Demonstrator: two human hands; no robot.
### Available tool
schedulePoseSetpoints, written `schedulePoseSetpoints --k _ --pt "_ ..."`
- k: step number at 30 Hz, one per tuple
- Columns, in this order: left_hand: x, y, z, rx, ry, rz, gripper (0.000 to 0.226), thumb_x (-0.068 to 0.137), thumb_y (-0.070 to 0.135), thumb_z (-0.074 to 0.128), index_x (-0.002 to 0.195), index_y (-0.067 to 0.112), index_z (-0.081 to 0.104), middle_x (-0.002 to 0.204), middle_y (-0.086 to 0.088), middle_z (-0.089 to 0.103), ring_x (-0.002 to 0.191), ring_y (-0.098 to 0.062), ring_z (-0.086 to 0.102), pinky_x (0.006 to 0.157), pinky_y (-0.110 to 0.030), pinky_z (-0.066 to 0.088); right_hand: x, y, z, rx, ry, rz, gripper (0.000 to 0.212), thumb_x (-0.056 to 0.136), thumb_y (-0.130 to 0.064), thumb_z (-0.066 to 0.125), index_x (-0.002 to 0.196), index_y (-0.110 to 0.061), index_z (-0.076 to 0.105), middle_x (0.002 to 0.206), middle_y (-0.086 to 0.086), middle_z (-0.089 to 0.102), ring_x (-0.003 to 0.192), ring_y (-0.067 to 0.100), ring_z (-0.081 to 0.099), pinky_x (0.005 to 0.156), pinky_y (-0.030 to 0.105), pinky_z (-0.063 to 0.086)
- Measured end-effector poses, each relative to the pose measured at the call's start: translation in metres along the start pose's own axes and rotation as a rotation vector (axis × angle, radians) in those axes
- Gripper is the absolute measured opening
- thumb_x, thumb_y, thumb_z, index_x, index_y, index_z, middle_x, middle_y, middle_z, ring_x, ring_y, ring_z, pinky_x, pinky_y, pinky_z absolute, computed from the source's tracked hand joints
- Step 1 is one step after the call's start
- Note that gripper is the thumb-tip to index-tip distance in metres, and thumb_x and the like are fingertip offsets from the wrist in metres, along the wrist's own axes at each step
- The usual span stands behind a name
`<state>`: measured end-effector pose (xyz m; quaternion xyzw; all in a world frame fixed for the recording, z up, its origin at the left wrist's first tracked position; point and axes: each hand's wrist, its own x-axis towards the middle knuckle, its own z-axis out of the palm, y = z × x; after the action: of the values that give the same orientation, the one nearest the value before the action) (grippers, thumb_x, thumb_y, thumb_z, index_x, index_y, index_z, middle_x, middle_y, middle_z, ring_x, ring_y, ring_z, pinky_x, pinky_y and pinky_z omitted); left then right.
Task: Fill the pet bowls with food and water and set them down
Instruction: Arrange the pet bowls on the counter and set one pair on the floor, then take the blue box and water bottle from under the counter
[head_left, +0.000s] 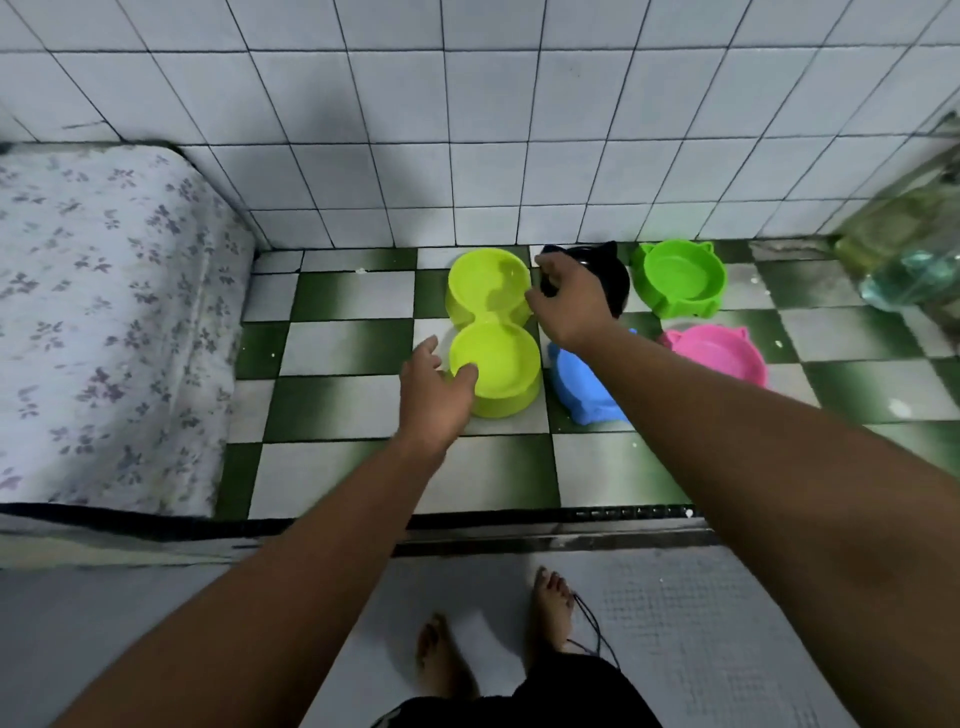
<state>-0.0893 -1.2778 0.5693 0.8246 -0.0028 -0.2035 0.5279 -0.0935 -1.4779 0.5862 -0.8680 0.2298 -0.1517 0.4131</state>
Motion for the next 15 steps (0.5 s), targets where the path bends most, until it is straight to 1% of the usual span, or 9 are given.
schedulePoseSetpoints --k 1,2,4,5,7,9,11,13,15 --pt "-0.002 0.003 -0.004 0.017 -0.026 0.022 0.065 0.094 0.025 0.067 0.152 0.018 0.041 0.142 -0.008 0.051 0.119 -0.022 0.056 0.101 -0.035 0.048 -0.01 -0.001 -0.001 0.004 0.03 0.015 0.043 0.087 -0.009 0.067 0.13 -0.007 0.06 0.122 0.009 0.067 0.114 0.022 0.061 0.097 0.023 0.043" --pt "-0.004 0.005 -0.006 0.037 -0.05 0.048 0.062 0.095 0.023 0.067 0.151 0.016 0.043 0.137 -0.006 0.053 0.111 -0.018 0.058 0.094 -0.029 0.047 -0.022 -0.002 -0.002 0.009 0.046 0.031 0.043 0.087 -0.01 0.067 0.13 -0.007 0.06 0.121 0.007 0.067 0.114 0.021 0.061 0.097 0.022 0.042" --pt "-0.009 0.009 -0.011 0.086 -0.092 0.097 0.055 0.096 0.017 0.065 0.147 0.013 0.046 0.119 0.001 0.054 0.092 -0.01 0.057 0.079 -0.02 0.041 -0.046 -0.002 -0.004 0.023 0.06 0.054 0.043 0.088 -0.012 0.068 0.131 -0.008 0.06 0.122 0.001 0.065 0.114 0.016 0.059 0.096 0.019 0.04" --pt "-0.011 0.009 -0.012 0.107 -0.097 0.117 0.053 0.096 0.016 0.065 0.146 0.012 0.048 0.112 0.003 0.053 0.089 -0.009 0.055 0.078 -0.018 0.039 -0.058 -0.001 -0.005 0.037 0.063 0.06 0.044 0.088 -0.013 0.068 0.131 -0.009 0.06 0.124 0.002 0.065 0.115 0.017 0.059 0.099 0.022 0.042" --pt "-0.018 0.006 -0.017 0.137 -0.099 0.131 0.053 0.096 0.017 0.065 0.146 0.012 0.048 0.111 0.003 0.053 0.095 -0.012 0.054 0.079 -0.019 0.038 -0.08 0.0 -0.006 0.047 0.058 0.076 0.044 0.088 -0.016 0.068 0.131 -0.011 0.06 0.126 0.005 0.065 0.117 0.019 0.06 0.101 0.028 0.045" --pt "-0.027 0.0 -0.021 0.15 -0.106 0.107 0.055 0.095 0.022 0.065 0.147 0.014 0.046 0.122 -0.001 0.059 0.1 -0.016 0.056 0.081 -0.022 0.039 -0.099 0.004 -0.008 0.012 0.049 0.097 0.043 0.09 -0.018 0.067 0.132 -0.011 0.059 0.126 0.005 0.065 0.118 0.017 0.059 0.095 0.023 0.042" --pt "-0.038 -0.009 -0.024 0.172 -0.101 0.101 0.055 0.094 0.026 0.065 0.145 0.015 0.047 0.132 -0.005 0.062 0.11 -0.021 0.06 0.083 -0.024 0.04 -0.116 0.005 -0.01 0.006 0.044 0.085 0.041 0.091 -0.016 0.066 0.131 -0.01 0.059 0.125 0.006 0.066 0.119 0.017 0.06 0.093 0.019 0.039" --pt "-0.046 -0.017 -0.026 0.194 -0.076 0.109 0.049 0.094 0.026 0.064 0.14 0.015 0.052 0.131 -0.006 0.064 0.114 -0.022 0.061 0.084 -0.024 0.039 -0.129 0.004 -0.011 0.027 0.05 0.06 0.038 0.091 -0.013 0.066 0.128 -0.008 0.061 0.121 0.007 0.067 0.116 0.019 0.061 0.093 0.019 0.039" --pt "-0.066 -0.028 -0.026 0.198 -0.045 0.099 0.044 0.093 0.025 0.063 0.136 0.016 0.055 0.127 -0.004 0.064 0.111 -0.021 0.06 0.084 -0.024 0.038 -0.149 0.006 -0.011 0.055 0.016 0.034 0.037 0.091 -0.012 0.065 0.127 -0.008 0.061 0.121 0.007 0.067 0.115 0.018 0.061 0.094 0.019 0.04"
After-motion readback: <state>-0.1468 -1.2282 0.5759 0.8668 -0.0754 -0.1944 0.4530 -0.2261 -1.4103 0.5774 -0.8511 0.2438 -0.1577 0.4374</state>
